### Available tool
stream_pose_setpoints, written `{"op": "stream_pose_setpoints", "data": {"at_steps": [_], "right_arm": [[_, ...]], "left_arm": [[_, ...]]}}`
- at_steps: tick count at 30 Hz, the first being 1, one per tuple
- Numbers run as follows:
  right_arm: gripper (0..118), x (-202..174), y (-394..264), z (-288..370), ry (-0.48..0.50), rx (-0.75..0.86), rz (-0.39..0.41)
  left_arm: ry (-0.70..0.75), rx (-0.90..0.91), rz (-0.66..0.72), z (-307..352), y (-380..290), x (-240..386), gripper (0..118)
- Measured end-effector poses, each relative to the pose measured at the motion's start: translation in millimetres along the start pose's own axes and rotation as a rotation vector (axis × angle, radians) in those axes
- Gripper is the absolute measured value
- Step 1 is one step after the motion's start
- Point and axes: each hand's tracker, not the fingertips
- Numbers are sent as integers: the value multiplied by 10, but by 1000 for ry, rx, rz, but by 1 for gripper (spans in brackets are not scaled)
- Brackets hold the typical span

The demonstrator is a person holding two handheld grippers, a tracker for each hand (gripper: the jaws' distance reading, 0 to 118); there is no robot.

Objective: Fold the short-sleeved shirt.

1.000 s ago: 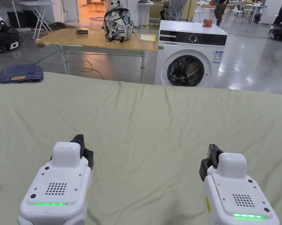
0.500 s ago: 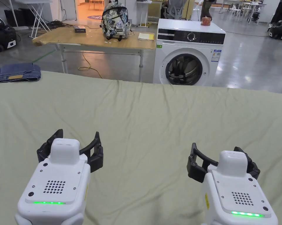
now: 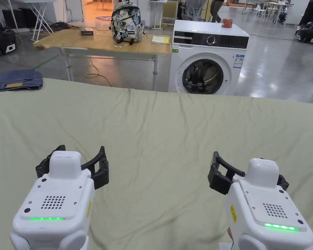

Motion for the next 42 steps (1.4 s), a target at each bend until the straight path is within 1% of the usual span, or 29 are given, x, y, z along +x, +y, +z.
{"op": "stream_pose_setpoints", "data": {"at_steps": [2, 5, 8, 10, 14, 17, 18, 22, 24, 26, 28, 30, 32, 35, 38, 40, 42], "right_arm": [[101, 0, 20, -49, -31, -44, -38], [101, -38, 61, -113, -107, -100, -33], [101, -46, 72, -143, -120, -119, -33], [101, -43, 85, -152, -122, -144, -68], [101, -63, 137, -178, -160, -197, -105], [101, -84, 175, -194, -176, -224, -117], [101, -81, 173, -193, -160, -229, -110], [101, -77, 154, -202, -118, -250, -136], [101, -84, 155, -215, -113, -263, -136], [101, -104, 145, -258, -133, -293, -126], [101, -117, 154, -277, -153, -316, -117], [101, -117, 130, -304, -138, -317, -115], [101, -130, 123, -337, -151, -329, -97], [101, -154, 130, -268, -164, -298, -58], [101, -150, 142, -286, -155, -316, -55], [101, -125, 130, -256, -124, -272, -65], [101, -142, 152, -253, -138, -277, -44]], "left_arm": [[-19, -16, 4, -11, 23, -23, 82], [-44, -24, 11, -25, 34, -57, 82], [-50, -22, 5, -23, 38, -58, 82], [-67, -14, 5, 0, 41, -73, 82], [-128, -22, 35, 11, 65, -128, 82], [-141, -20, 33, 18, 65, -111, 82], [-141, -21, 25, 18, 68, -94, 82], [-131, -23, -11, -22, 69, -33, 82], [-137, -22, -8, -33, 67, -45, 82], [-166, -16, 23, -30, 65, -97, 82], [-153, -24, 28, -39, 69, -88, 82], [-149, -29, 31, -39, 60, -90, 82], [-150, -43, 32, -52, 51, -94, 82], [-141, -56, 22, -55, 29, -90, 82], [-129, -57, 13, -56, 15, -89, 82], [-121, -55, 11, -60, 10, -90, 82], [-109, -52, 6, -62, 6, -84, 82]]}}
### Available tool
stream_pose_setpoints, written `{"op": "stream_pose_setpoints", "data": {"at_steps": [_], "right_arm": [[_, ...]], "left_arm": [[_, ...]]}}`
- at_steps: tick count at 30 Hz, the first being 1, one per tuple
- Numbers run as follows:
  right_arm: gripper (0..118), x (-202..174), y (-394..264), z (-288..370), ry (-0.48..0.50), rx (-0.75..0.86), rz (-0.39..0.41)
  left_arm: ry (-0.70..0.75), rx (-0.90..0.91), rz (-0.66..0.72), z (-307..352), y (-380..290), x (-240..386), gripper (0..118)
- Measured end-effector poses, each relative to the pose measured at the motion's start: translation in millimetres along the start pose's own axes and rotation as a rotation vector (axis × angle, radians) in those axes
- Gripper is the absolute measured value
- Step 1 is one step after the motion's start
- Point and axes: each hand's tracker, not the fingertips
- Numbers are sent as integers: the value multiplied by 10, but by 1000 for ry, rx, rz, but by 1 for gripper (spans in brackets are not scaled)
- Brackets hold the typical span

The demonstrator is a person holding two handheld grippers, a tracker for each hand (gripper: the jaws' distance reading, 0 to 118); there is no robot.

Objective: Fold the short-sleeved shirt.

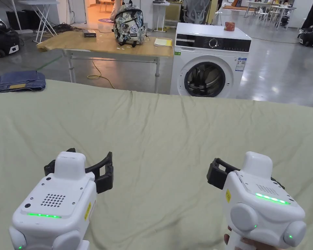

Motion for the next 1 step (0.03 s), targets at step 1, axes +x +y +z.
{"op": "stream_pose_setpoints", "data": {"at_steps": [1], "right_arm": [[101, -3, 6, -5, 0, -2, 3]], "left_arm": [[6, -1, -3, -6, -1, 3, 82]]}}
